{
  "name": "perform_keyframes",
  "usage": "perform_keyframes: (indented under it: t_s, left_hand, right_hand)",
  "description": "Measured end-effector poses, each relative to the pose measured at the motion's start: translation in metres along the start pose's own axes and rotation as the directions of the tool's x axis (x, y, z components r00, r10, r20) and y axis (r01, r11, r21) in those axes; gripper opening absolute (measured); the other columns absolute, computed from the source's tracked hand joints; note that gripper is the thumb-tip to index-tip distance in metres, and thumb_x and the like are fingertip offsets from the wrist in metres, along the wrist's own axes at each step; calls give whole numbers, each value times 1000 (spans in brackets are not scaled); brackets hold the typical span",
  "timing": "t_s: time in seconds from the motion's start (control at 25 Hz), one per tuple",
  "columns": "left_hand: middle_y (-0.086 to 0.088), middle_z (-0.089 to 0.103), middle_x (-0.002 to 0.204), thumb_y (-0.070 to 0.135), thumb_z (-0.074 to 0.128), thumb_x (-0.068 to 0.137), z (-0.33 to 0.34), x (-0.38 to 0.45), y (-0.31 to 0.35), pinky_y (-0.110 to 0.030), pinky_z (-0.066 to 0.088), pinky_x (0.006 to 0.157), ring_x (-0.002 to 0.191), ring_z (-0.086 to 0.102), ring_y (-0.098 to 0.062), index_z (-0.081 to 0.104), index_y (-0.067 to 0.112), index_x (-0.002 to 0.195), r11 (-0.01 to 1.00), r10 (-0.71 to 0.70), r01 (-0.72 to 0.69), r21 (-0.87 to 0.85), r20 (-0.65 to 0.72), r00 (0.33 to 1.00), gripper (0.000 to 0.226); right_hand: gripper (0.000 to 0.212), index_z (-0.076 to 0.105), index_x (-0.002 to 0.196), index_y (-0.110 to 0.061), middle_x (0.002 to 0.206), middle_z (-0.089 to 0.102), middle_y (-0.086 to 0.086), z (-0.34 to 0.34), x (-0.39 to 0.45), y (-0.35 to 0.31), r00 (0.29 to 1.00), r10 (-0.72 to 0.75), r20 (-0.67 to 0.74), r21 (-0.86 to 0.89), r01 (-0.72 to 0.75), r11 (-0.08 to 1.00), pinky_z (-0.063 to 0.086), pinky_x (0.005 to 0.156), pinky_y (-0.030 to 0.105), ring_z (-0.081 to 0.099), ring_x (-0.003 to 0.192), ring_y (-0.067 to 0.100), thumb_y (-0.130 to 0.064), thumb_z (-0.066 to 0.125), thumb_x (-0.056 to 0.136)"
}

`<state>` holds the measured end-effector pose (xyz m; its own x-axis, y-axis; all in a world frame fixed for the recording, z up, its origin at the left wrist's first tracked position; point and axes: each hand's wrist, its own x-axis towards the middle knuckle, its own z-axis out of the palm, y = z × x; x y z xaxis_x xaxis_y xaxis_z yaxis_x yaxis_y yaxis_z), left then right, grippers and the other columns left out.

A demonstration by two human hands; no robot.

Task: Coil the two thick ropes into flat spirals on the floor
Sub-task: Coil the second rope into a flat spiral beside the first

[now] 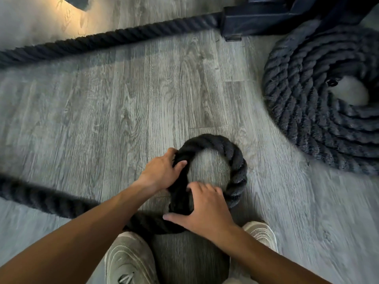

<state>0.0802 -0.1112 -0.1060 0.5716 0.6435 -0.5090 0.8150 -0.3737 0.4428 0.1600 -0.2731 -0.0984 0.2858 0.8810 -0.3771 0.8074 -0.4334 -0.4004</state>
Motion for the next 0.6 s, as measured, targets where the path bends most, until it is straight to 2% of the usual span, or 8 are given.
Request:
perform_keyframes:
  t_s: [0.12, 0.2, 0.28, 0.32, 0.44, 0.52, 0.6]
  left_hand:
    - [-12, 70, 95, 56, 49, 98, -10, 5, 0, -41, 56, 75, 86, 71, -34, 46, 21, 131, 995, -79, 85, -56, 102, 992, 48]
    - [-9, 69, 93, 60, 51, 95, -16, 11, 6, -42, 58, 74, 79, 71, -31, 45, 22, 127, 995, -84, 80, 51, 94, 992, 50]
    - [-10, 66, 108, 64, 54, 91, -20, 20, 12, -42, 56, 82, 95, 69, -32, 41, 26, 139, 984, 35, -35, 175, 3, 999, 63]
    - [-11, 62, 119, 65, 55, 90, -22, 27, 15, -44, 55, 88, 104, 67, -34, 36, 29, 146, 977, 123, -117, 179, -20, 992, 69]
    - [-12, 52, 140, 56, 57, 94, -25, 49, 23, -46, 47, 105, 125, 57, -34, 23, 37, 157, 931, 281, -283, 230, 42, 959, 74]
    - [-11, 49, 148, 46, 59, 96, -21, 55, 22, -44, 45, 106, 131, 53, -32, 22, 36, 158, 917, 293, -291, 274, 33, 955, 73]
    - [-11, 51, 146, 37, 61, 94, -17, 53, 18, -44, 48, 104, 129, 55, -32, 27, 34, 156, 944, 265, -250, 216, -45, 963, 71]
  right_hand:
    - [74, 46, 119, -20, 108, 67, -1, 3, 7, -14, 995, 82, 60, 56, -85, 995, 39, 94, 41, 63, 105, 25, -76, 56, 72]
    - [63, 45, 123, -17, 106, 67, 2, 2, 7, -14, 997, 47, 68, 167, -58, 984, 42, 90, 39, 64, 103, 27, -58, 63, 78]
    - [59, 49, 127, -17, 111, 65, 2, -6, 10, -5, 992, -3, 124, 249, -28, 968, 45, 88, 34, 62, 107, 25, -48, 69, 81]
    - [59, 51, 130, -18, 116, 65, 2, -11, 12, 3, 987, -40, 157, 248, 0, 969, 46, 90, 33, 61, 111, 24, -46, 71, 82]
    - [65, 50, 145, -25, 136, 60, -4, -29, 20, 30, 962, -145, 232, 123, 119, 985, 30, 109, 34, 51, 126, 19, -49, 68, 87]
    - [62, 50, 147, -30, 126, 58, -13, -36, 26, 50, 947, -229, 225, 51, 223, 973, 19, 115, 38, 45, 125, 16, -51, 64, 90]
    - [55, 58, 140, -31, 107, 54, -17, -39, 28, 67, 938, -326, 119, 17, 326, 945, 18, 117, 44, 44, 115, 15, -51, 64, 89]
